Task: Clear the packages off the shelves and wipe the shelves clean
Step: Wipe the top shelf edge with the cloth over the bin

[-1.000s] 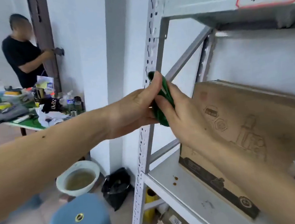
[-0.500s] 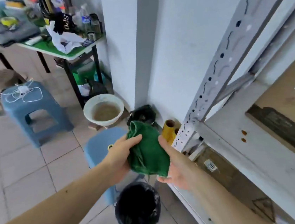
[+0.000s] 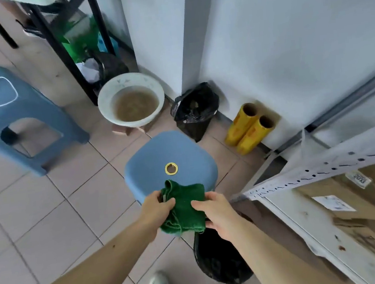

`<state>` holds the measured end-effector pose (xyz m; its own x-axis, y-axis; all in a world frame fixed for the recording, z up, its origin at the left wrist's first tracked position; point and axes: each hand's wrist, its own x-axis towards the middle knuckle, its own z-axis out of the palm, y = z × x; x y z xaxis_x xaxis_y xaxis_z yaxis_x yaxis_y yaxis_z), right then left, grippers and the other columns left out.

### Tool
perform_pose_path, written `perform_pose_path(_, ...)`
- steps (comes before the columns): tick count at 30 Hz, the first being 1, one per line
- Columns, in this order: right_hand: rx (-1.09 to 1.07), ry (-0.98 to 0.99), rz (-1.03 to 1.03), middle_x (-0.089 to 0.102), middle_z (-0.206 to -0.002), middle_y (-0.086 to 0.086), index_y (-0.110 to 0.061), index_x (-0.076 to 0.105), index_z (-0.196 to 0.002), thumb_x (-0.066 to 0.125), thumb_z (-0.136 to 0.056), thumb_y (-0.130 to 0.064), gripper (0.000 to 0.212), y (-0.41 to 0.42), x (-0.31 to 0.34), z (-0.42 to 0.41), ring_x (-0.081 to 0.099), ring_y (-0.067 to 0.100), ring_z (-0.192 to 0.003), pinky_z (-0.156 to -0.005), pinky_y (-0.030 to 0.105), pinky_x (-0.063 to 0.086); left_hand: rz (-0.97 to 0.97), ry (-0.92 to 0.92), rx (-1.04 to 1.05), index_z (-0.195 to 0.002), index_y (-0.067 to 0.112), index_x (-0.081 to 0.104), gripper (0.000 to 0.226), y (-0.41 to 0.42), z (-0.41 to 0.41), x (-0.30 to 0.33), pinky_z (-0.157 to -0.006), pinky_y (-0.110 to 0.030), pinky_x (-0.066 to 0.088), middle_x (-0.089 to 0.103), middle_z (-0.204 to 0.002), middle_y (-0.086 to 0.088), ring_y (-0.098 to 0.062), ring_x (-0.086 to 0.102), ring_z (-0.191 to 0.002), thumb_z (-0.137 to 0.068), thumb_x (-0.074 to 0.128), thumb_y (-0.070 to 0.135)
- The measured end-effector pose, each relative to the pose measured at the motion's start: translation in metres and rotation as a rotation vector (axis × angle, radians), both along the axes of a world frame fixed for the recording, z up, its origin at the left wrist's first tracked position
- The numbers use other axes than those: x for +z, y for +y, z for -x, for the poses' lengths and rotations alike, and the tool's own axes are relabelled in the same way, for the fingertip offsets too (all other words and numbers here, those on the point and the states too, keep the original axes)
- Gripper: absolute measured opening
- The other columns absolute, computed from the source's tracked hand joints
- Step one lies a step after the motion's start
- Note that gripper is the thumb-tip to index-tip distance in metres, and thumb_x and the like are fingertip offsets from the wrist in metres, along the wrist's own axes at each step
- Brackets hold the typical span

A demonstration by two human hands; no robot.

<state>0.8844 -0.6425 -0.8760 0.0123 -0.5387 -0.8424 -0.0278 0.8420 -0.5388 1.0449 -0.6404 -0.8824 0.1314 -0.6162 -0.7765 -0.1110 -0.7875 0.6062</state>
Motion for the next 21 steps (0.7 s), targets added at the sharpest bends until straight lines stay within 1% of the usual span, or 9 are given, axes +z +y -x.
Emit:
perform_pose_path(3,-0.028,0.05,0.06,0.069,-0.107,0.01,-0.012,0.061,-0.108,0.062,-0.094,-0.004,0.017,-0.026,-0.051,-0.024,0.071,0.025,-0.091,-0.077,0.043,0.061,0.049,-0.082,-0.054,-0.107,0.016,0.061,0.018,-0.028,-0.016,-0.05,-0.092,-0.048,0.054,0.069,-0.106,-0.007,-0.026,0.067,-0.098,-0.089,0.061,0.015)
perform_pose_path(7,-0.029,0.219,0.205,0.067,-0.103,0.004,-0.026,0.057,-0.093,0.061,-0.094,-0.01,0.017,-0.056,-0.102,-0.042,0.067,0.026,-0.097,-0.089,0.049,0.056,0.191,-0.2,-0.141,-0.125,0.019,0.054,0.034,-0.067,-0.021,-0.091,-0.094,-0.044,0.051,0.062,-0.115,-0.001,-0.025,0.06,-0.107,-0.092,0.058,0.015)
perform_pose_path(9,0.038,0.343,0.215,0.067,-0.107,0.003,-0.023,0.057,-0.108,0.06,-0.094,-0.012,0.018,-0.059,-0.124,-0.043,0.065,0.026,-0.101,-0.092,0.046,0.054,0.197,-0.305,-0.272,-0.14,0.017,0.041,0.049,-0.073,-0.02,-0.111,-0.095,-0.041,0.048,0.055,-0.128,-0.007,-0.029,0.055,-0.115,-0.093,0.056,0.017)
perform_pose_path(11,0.142,0.478,0.173,0.06,-0.122,0.005,-0.017,0.046,-0.134,0.06,-0.092,-0.013,0.044,-0.054,-0.138,-0.041,0.06,0.026,-0.109,-0.095,0.04,0.051,0.162,-0.446,-0.473,-0.151,0.022,0.021,0.065,-0.07,-0.016,-0.128,-0.1,-0.043,0.04,0.039,-0.141,-0.011,-0.034,0.041,-0.127,-0.095,0.053,0.025)
perform_pose_path(12,0.182,0.516,0.168,0.054,-0.128,0.007,-0.017,0.04,-0.141,0.06,-0.092,-0.011,0.053,-0.051,-0.141,-0.039,0.058,0.027,-0.111,-0.095,0.039,0.049,0.145,-0.516,-0.576,-0.154,0.029,0.014,0.069,-0.067,-0.014,-0.133,-0.102,-0.044,0.037,0.031,-0.146,-0.009,-0.034,0.033,-0.131,-0.096,0.051,0.029)
perform_pose_path(14,0.265,0.53,0.208,0.042,-0.132,0.007,-0.023,0.034,-0.147,0.058,-0.093,-0.009,0.061,-0.046,-0.143,-0.036,0.056,0.027,-0.109,-0.095,0.04,0.048,0.142,-0.655,-0.747,-0.154,0.041,0.008,0.068,-0.062,-0.009,-0.139,-0.103,-0.046,0.035,0.019,-0.153,-0.005,-0.031,0.025,-0.135,-0.098,0.046,0.037)
perform_pose_path(16,0.373,0.521,0.241,0.037,-0.132,0.007,-0.031,0.026,-0.152,0.056,-0.095,-0.011,0.068,-0.043,-0.143,-0.033,0.056,0.026,-0.105,-0.093,0.039,0.048,0.152,-0.736,-0.844,-0.153,0.044,0.008,0.065,-0.059,-0.005,-0.141,-0.103,-0.045,0.035,0.015,-0.156,-0.004,-0.029,0.023,-0.135,-0.098,0.043,0.043)
perform_pose_path(18,0.45,0.516,0.242,0.037,-0.13,0.007,-0.033,0.022,-0.153,0.055,-0.095,-0.013,0.07,-0.042,-0.142,-0.028,0.054,0.025,-0.101,-0.088,0.037,0.047,0.132,-0.754,-0.888,-0.154,0.041,0.005,0.067,-0.058,-0.003,-0.14,-0.102,-0.045,0.037,0.011,-0.158,-0.005,-0.03,0.021,-0.138,-0.098,0.042,0.045)
perform_pose_path(21,0.514,0.488,0.188,0.044,-0.123,0.01,-0.026,0.032,-0.149,0.056,-0.093,-0.017,0.062,-0.039,-0.134,-0.016,0.052,0.027,-0.099,-0.083,0.036,0.047,0.06,-0.713,-0.897,-0.156,0.034,0.005,0.069,-0.06,-0.005,-0.133,-0.104,-0.047,0.037,0.009,-0.161,-0.005,-0.031,0.018,-0.142,-0.098,0.042,0.047)
